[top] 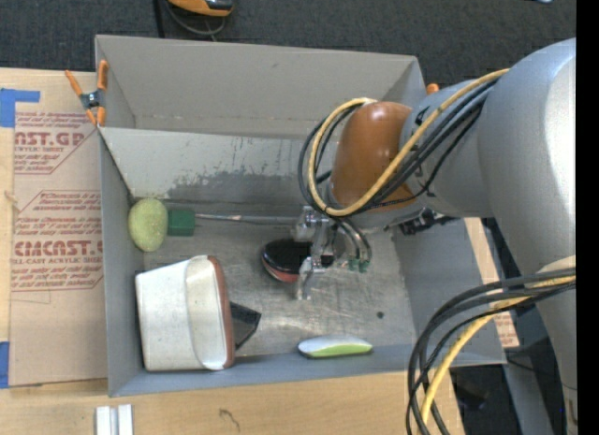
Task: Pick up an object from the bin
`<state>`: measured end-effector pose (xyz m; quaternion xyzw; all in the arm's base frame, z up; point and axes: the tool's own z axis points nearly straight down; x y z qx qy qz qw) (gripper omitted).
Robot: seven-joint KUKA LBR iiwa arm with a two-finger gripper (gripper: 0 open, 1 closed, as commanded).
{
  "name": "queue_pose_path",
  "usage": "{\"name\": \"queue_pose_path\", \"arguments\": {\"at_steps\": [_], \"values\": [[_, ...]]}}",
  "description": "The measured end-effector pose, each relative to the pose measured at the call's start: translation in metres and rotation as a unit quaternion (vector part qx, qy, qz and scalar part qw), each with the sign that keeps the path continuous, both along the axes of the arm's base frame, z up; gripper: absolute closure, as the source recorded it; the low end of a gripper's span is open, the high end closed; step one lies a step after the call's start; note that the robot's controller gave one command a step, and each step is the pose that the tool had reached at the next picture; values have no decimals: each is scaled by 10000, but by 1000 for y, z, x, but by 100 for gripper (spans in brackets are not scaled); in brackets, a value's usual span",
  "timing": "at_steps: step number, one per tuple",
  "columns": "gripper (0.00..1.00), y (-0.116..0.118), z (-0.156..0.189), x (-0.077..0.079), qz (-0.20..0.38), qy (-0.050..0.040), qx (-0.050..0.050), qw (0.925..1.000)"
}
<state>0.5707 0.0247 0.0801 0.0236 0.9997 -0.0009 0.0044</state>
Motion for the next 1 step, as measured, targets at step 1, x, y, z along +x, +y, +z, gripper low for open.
{"name": "queue_pose_path", "arguments": {"at_steps": [1], "values": [[100, 27, 188, -22, 447, 1, 9, 9990]]}}
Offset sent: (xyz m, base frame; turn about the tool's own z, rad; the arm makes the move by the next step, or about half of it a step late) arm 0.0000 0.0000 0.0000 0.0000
